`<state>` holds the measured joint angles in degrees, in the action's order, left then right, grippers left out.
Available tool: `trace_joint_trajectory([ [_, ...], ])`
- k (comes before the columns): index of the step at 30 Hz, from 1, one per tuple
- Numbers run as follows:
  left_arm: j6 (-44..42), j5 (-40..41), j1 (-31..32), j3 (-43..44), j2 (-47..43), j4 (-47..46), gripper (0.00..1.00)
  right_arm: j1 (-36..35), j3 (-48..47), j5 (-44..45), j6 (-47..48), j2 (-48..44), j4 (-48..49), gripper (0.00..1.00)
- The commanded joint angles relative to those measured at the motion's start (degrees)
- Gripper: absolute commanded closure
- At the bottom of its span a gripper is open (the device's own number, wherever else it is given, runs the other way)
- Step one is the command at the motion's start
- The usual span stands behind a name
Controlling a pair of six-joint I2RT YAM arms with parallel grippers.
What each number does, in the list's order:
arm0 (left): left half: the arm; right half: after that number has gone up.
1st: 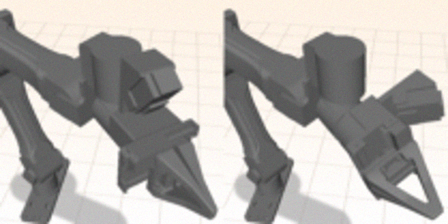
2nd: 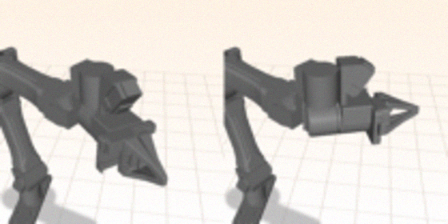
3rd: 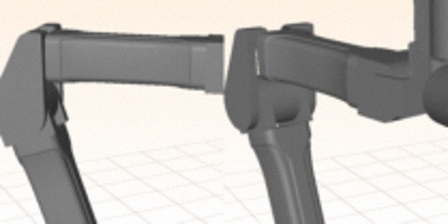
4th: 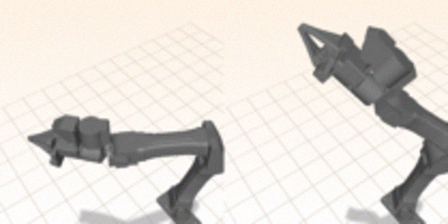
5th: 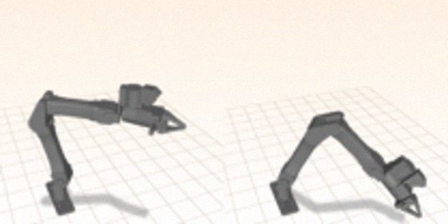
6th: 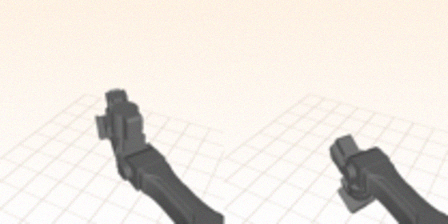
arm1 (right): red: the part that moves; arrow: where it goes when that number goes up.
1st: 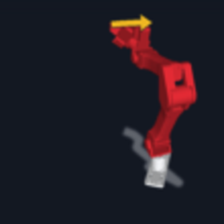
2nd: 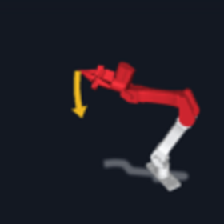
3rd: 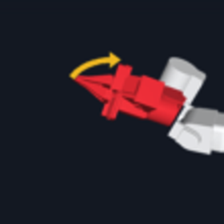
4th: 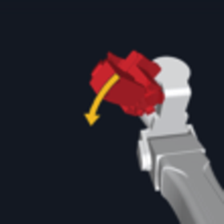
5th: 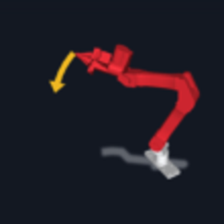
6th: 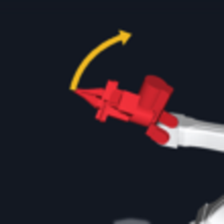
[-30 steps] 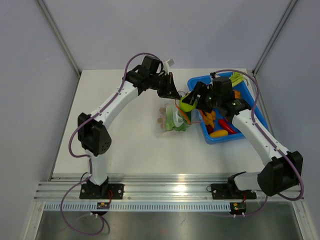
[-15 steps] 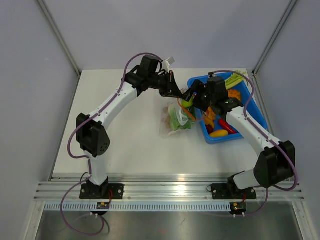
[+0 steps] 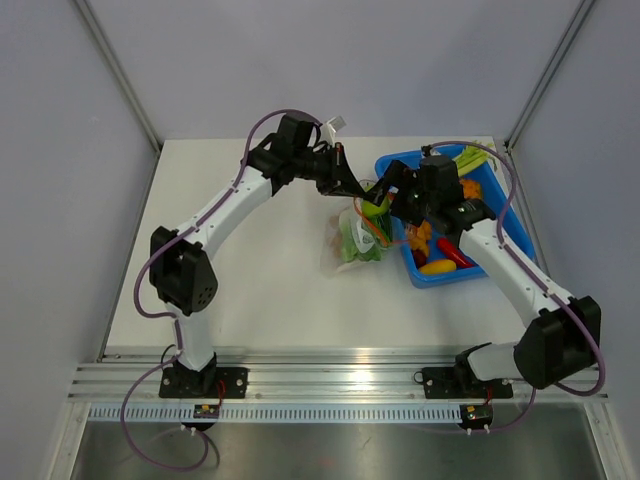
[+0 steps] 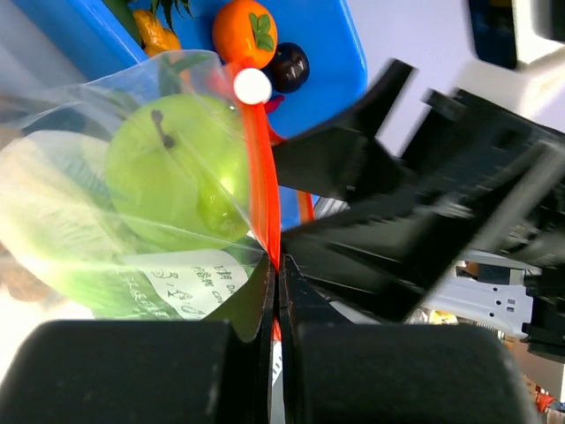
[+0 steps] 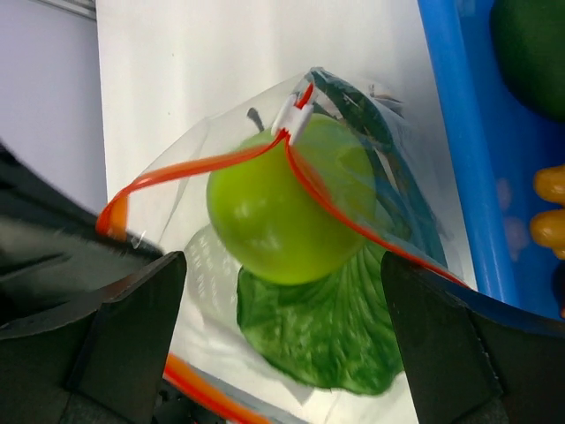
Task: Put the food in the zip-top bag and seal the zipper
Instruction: Place the fake fruit in the zipper food storage bag, then adjust the zipper food storage bag at the center of the board.
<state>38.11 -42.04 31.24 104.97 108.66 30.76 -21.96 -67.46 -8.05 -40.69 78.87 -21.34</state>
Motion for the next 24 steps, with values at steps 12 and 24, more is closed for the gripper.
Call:
trace_joint_trajectory([
  [12,0.74,-4.36,-0.39,-0.47,-5.48,-4.75,1.0,-0.46,0.49,17.8,11.24,-7.25,-12.92,0.05],
  [24,-0.22,-4.19,-0.66,-1.96,-6.44,-4.13,1.0,-0.19,2.08,16.41,13.62,-4.52,-10.91,0.63],
])
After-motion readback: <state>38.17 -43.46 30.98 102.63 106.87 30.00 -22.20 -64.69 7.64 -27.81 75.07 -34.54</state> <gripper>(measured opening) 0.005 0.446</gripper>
